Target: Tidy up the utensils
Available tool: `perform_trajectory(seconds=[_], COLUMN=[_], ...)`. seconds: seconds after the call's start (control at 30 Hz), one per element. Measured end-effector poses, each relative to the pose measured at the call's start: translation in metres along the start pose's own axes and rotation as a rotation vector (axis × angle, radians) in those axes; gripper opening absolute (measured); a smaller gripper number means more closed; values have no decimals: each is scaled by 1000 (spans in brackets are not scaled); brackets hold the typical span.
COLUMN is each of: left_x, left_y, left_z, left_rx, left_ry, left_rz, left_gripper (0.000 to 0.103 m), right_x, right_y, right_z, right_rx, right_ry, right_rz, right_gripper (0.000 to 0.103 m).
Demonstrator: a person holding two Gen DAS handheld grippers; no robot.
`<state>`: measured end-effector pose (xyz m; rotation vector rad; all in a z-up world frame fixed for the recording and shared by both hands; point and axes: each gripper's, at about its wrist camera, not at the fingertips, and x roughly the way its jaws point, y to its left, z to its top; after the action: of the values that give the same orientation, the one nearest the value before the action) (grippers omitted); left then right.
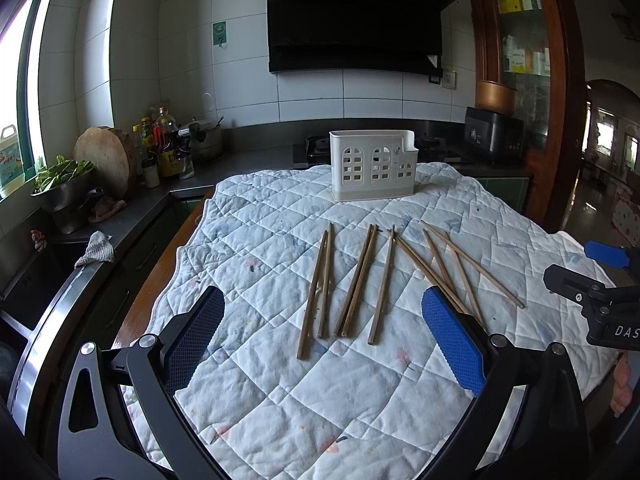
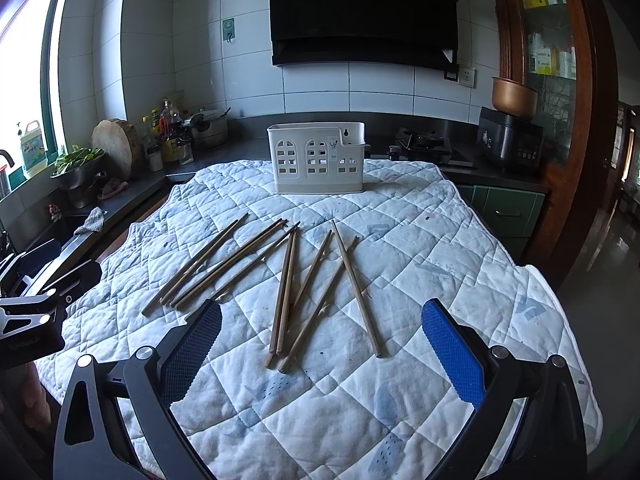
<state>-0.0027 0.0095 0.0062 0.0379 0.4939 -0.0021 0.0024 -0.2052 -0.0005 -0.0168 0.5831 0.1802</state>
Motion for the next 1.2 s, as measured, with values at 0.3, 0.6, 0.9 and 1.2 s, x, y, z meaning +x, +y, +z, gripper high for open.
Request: perform_trajectory(seconds=[0.3, 0.6, 0.9, 1.2], left_x=[3, 6, 18, 39], left_y=[0, 2, 12, 28], left_z=[-4, -5, -4, -3], left_rx=[-5, -16, -47, -102], left_ry=[13, 21, 65, 127], left_rz=[-6, -2, -19, -36], left_gripper=[98, 98, 98, 98], right_x=[0, 4, 8, 22], right_y=[-2, 2, -2, -6], right_z=[0, -3, -3, -2], right_rx=[-1, -9, -9, -21], right_ry=[1, 5, 14, 34], right_rz=[1, -4, -3, -3], right_gripper=[97, 97, 97, 97])
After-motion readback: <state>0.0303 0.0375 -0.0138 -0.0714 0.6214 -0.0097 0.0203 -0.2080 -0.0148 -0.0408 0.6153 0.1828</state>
